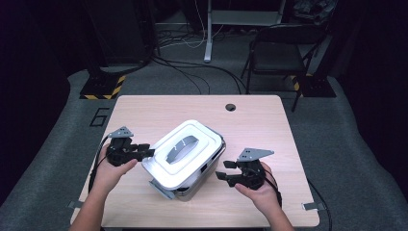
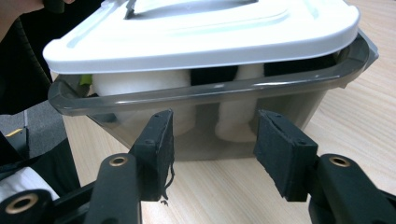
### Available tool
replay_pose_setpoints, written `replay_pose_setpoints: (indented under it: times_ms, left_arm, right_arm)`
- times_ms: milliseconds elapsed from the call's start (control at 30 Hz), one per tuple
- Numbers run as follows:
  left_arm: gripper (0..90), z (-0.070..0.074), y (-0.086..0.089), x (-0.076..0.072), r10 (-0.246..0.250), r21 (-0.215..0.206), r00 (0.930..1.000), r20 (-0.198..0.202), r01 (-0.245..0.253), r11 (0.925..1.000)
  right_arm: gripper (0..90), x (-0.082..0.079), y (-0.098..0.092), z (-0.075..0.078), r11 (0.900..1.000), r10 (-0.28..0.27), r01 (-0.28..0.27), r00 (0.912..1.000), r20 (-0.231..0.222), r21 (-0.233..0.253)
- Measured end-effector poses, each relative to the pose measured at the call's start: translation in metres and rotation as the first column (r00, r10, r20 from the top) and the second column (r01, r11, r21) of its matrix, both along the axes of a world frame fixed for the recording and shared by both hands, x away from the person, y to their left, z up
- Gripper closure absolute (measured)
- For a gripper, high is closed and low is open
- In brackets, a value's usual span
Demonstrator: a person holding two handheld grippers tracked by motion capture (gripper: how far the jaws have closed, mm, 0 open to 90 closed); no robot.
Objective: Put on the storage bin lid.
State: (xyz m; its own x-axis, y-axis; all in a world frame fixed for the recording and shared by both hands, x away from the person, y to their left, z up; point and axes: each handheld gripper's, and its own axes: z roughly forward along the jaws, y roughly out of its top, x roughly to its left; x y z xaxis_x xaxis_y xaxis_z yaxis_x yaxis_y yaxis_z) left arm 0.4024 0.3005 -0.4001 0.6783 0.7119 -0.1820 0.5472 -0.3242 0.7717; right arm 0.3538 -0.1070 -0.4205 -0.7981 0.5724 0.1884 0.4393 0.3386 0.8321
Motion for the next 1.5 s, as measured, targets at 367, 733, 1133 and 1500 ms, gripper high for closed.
replay_pose_setpoints:
  times_ms: [367, 733, 1133, 1500]
  left_arm:
    - [65.9, -0.004, -0.009, 0.008, -0.015, -0.018, 0.9997, 0.019, 0.015, 0.9997]
    - [68.3, -0.004, -0.022, 0.014, -0.044, -0.022, 0.9979, 0.048, 0.045, 0.9987]
    - [69.3, -0.007, -0.029, 0.011, -0.079, -0.006, 0.9943, 0.072, 0.080, 0.9968]
    - [69.5, -0.009, -0.029, 0.010, -0.087, 0.001, 0.9915, 0.097, 0.087, 0.9962]
  right_arm:
    - [44.8, 0.006, 0.005, 0.009, 1.000, 0.004, -0.004, 0.9999, 0.015, 0.002]
    - [44.8, 0.011, 0.005, 0.014, 1.000, -0.006, 0.005, 0.9996, 0.029, 0.018]
    - [44.2, 0.013, 0.004, 0.018, 1.000, -0.015, 0.014, 0.9991, 0.039, 0.023]
    - [41.7, 0.025, 0.024, 0.036, 1.000, 0.005, -0.007, 0.9966, 0.082, 0.020]
